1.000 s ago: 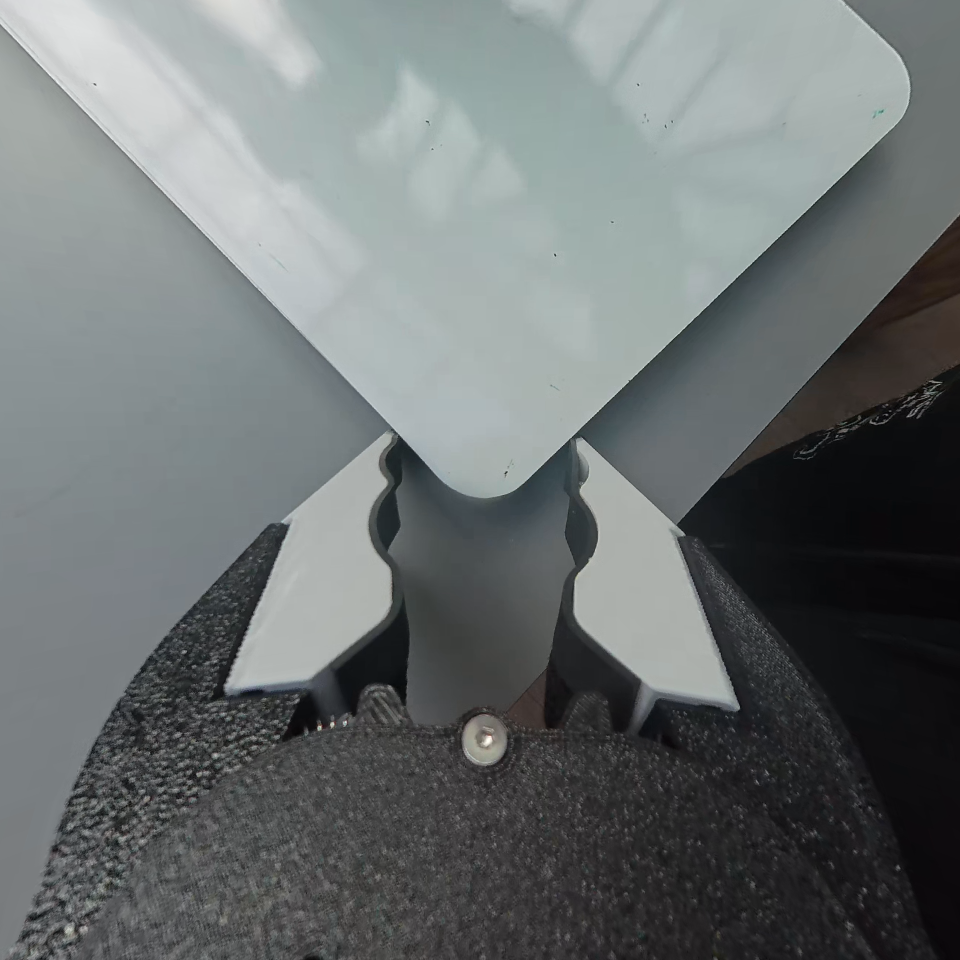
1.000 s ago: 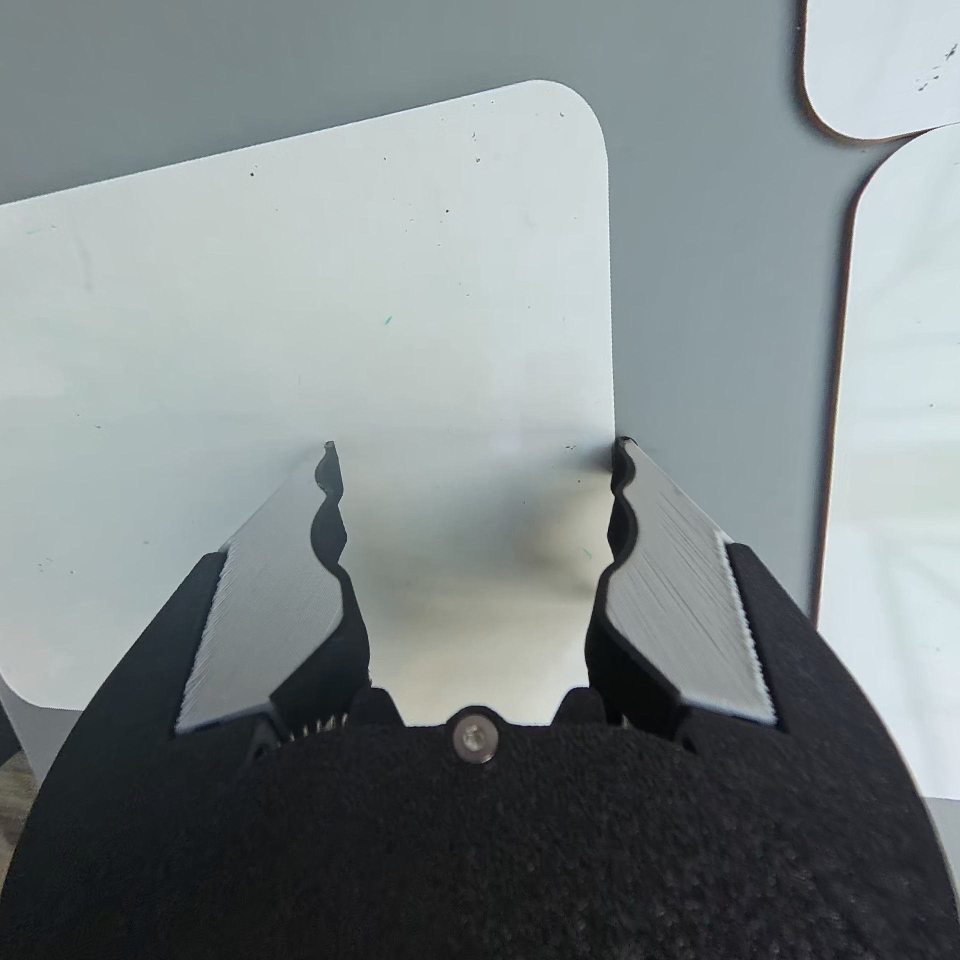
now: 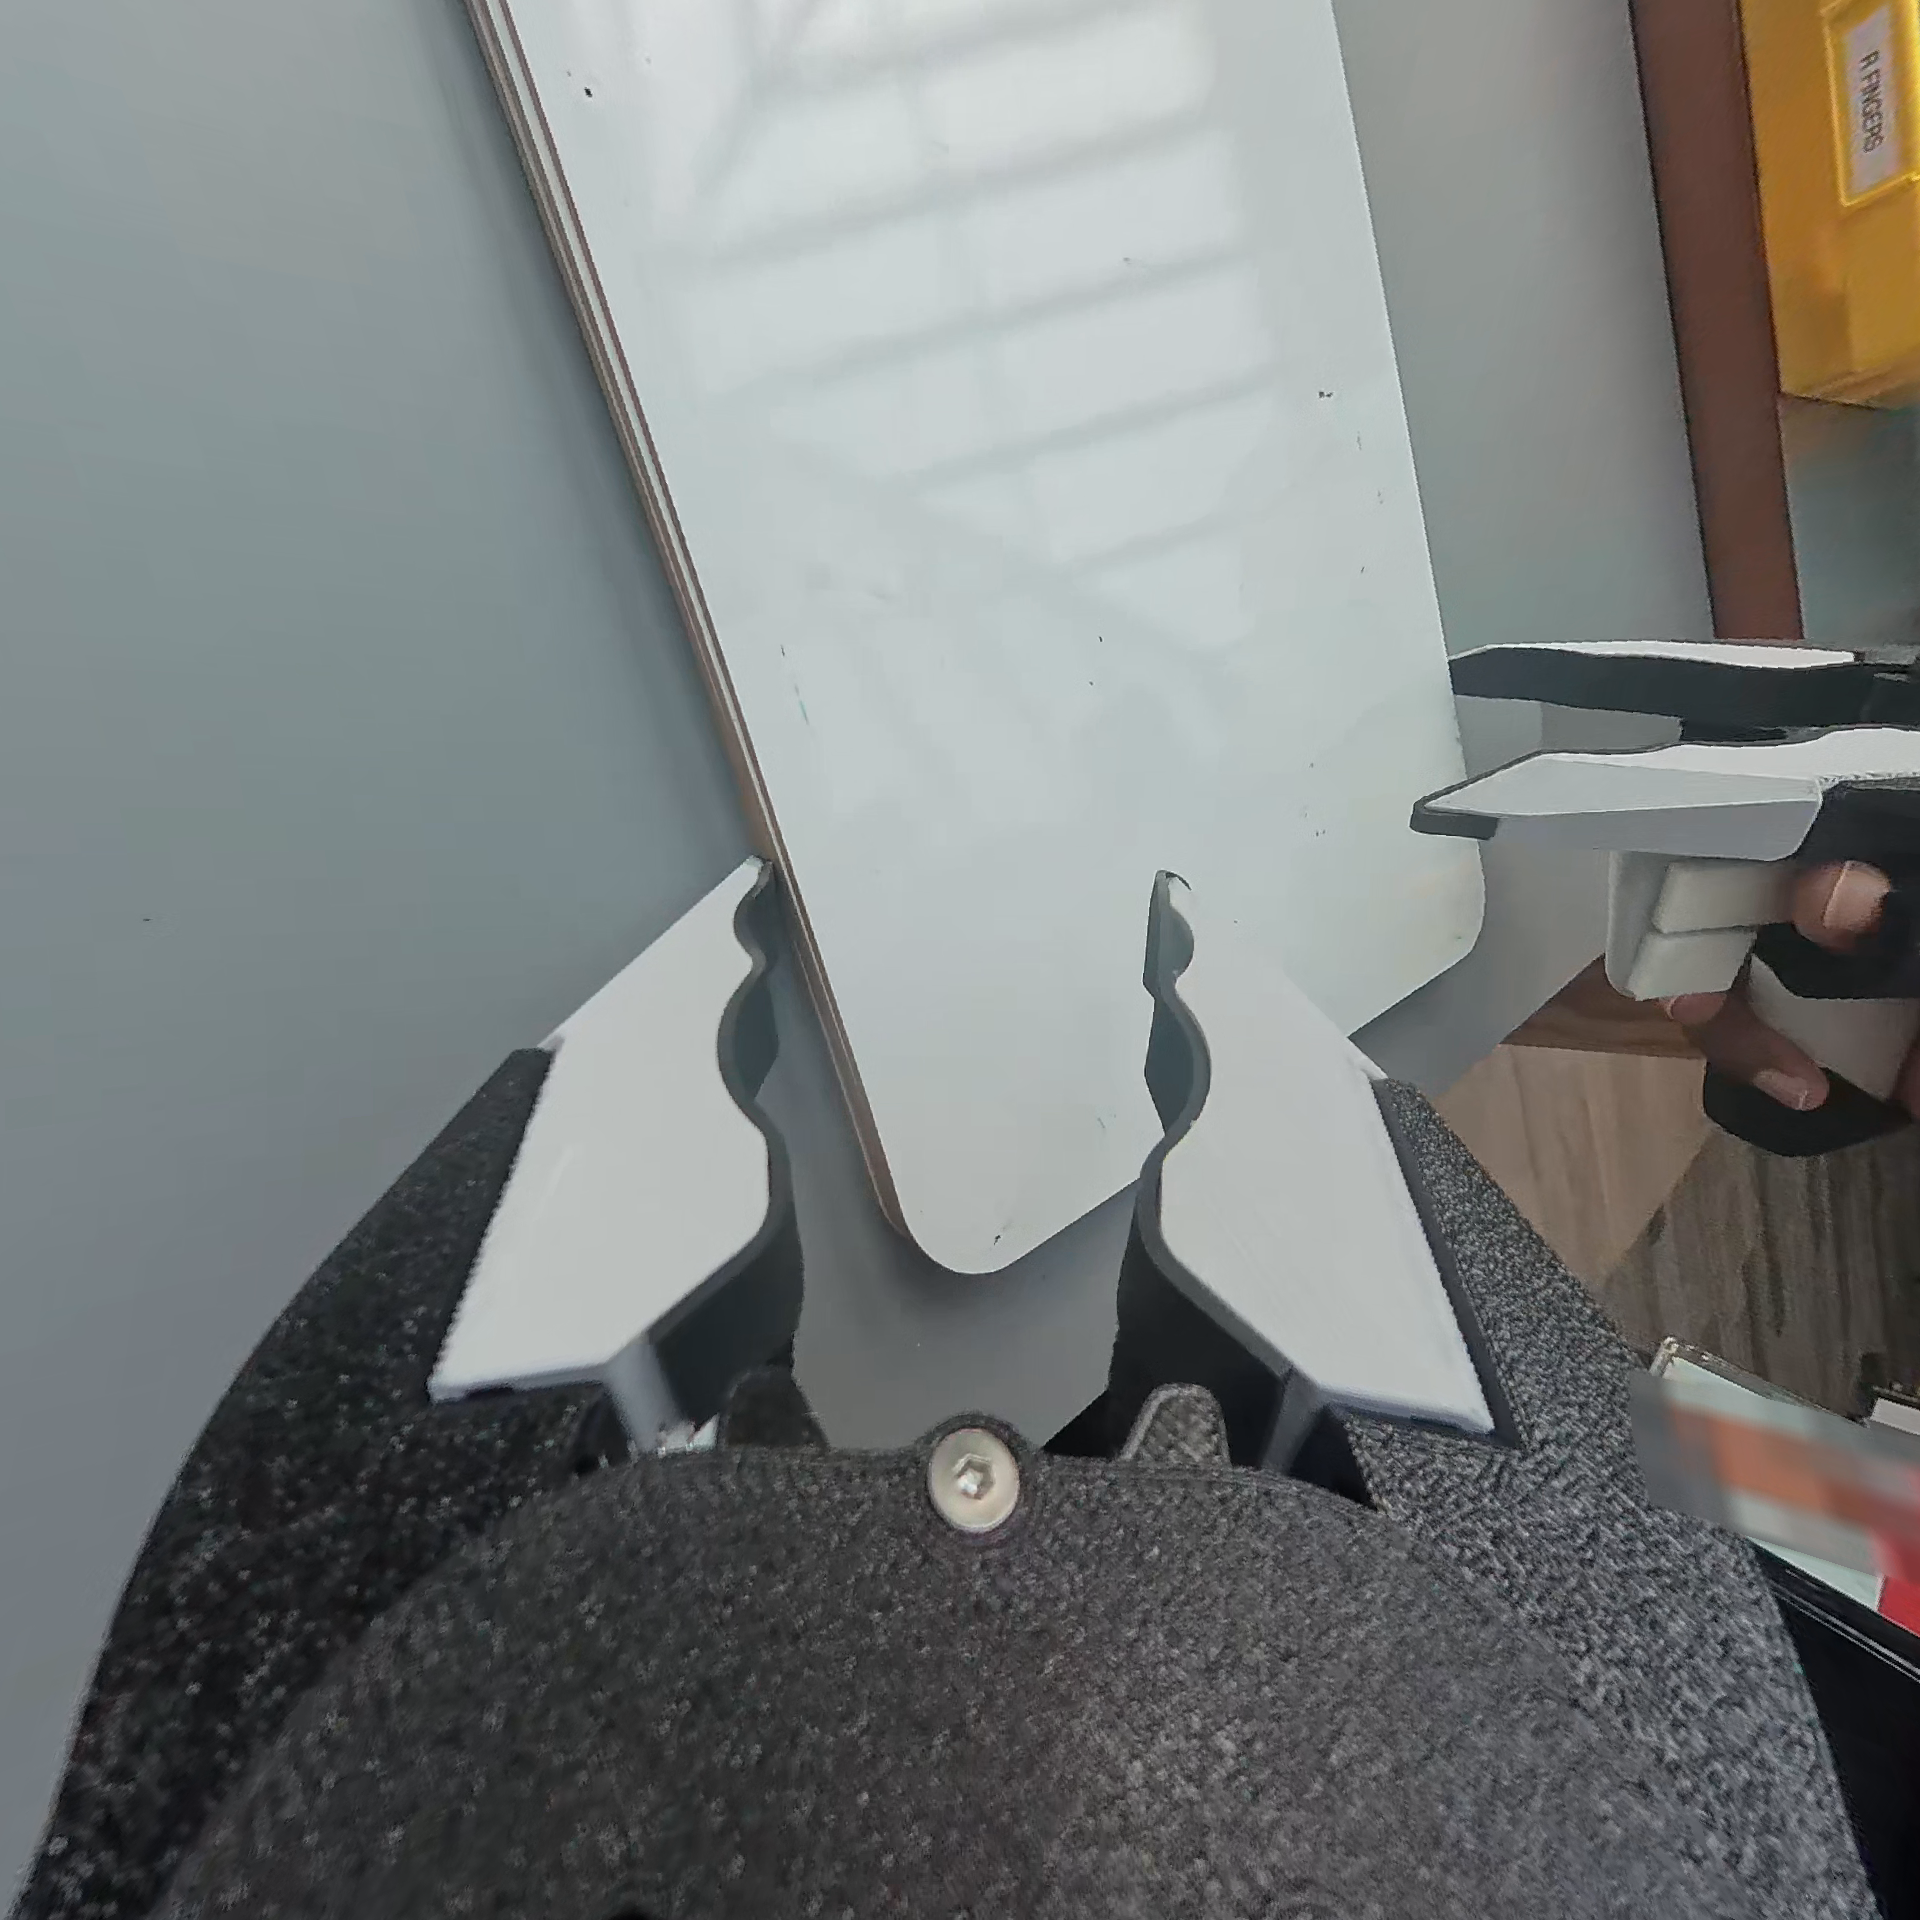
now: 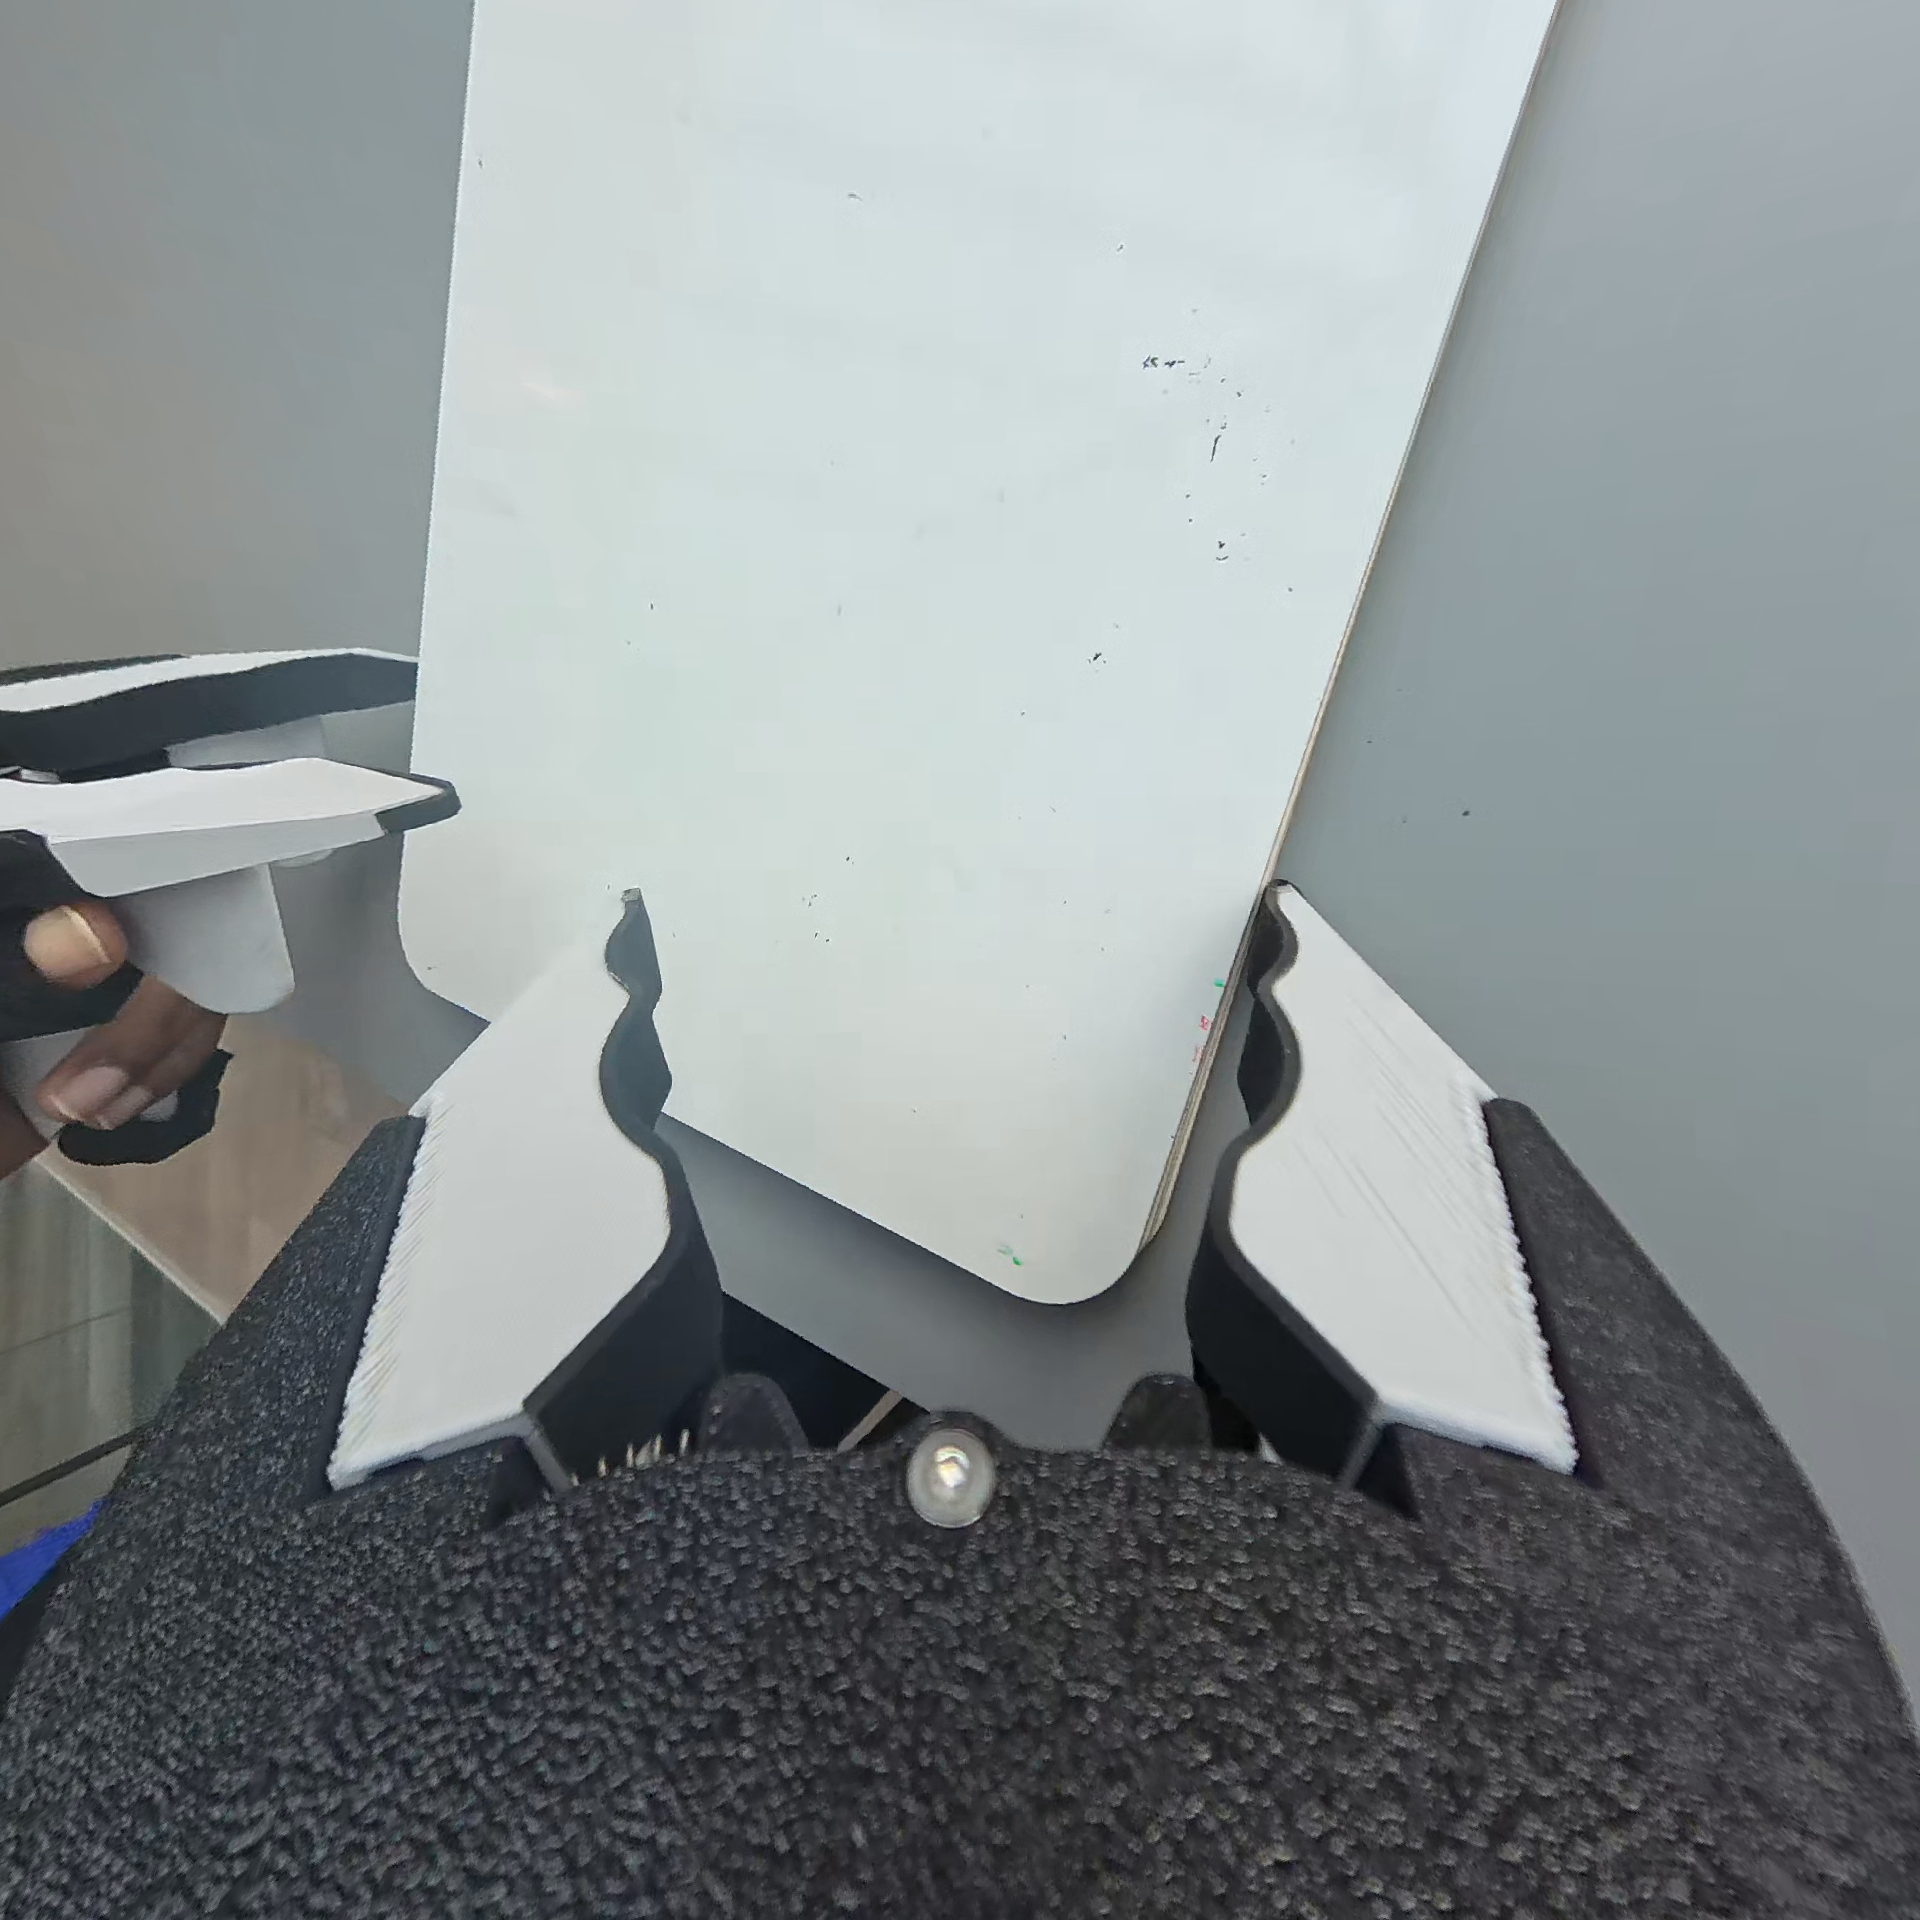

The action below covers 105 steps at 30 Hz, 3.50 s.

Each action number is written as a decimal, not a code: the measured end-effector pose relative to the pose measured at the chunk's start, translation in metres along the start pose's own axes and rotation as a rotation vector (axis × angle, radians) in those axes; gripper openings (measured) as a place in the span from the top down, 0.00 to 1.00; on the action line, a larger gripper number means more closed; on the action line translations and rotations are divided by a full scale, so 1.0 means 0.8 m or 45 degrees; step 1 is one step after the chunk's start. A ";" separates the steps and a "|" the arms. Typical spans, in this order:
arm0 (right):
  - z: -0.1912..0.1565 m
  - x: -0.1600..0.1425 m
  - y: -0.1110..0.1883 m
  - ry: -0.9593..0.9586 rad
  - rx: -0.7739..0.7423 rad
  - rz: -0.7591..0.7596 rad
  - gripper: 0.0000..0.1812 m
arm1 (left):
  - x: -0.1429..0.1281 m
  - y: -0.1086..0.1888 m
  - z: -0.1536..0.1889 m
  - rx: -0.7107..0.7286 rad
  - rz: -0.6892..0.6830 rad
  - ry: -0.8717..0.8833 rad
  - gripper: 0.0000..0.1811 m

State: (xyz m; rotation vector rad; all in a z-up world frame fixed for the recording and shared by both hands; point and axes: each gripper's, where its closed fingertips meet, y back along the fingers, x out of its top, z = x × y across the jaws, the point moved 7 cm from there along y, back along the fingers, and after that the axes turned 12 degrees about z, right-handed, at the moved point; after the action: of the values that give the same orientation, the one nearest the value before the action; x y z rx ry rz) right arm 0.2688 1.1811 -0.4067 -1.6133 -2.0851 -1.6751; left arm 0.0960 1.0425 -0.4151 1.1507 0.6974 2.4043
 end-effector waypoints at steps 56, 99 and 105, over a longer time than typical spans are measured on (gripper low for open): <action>-0.362 -0.043 -0.046 -0.064 -0.332 0.403 0.48 | 0.322 0.084 -0.480 0.551 0.113 -0.479 0.86; -0.400 -0.329 0.087 -1.066 0.417 0.999 0.99 | -0.085 0.445 -0.162 -0.055 0.238 -0.507 0.76; -0.370 -0.308 0.199 -1.080 0.355 1.204 0.98 | -0.055 0.394 -0.082 -0.237 0.240 -0.460 0.72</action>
State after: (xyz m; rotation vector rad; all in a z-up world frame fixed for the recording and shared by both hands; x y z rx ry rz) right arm 0.3347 0.7812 -0.3081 -2.7935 -1.1508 -0.4035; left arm 0.0306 0.7481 -0.2933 1.5705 0.2547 2.2562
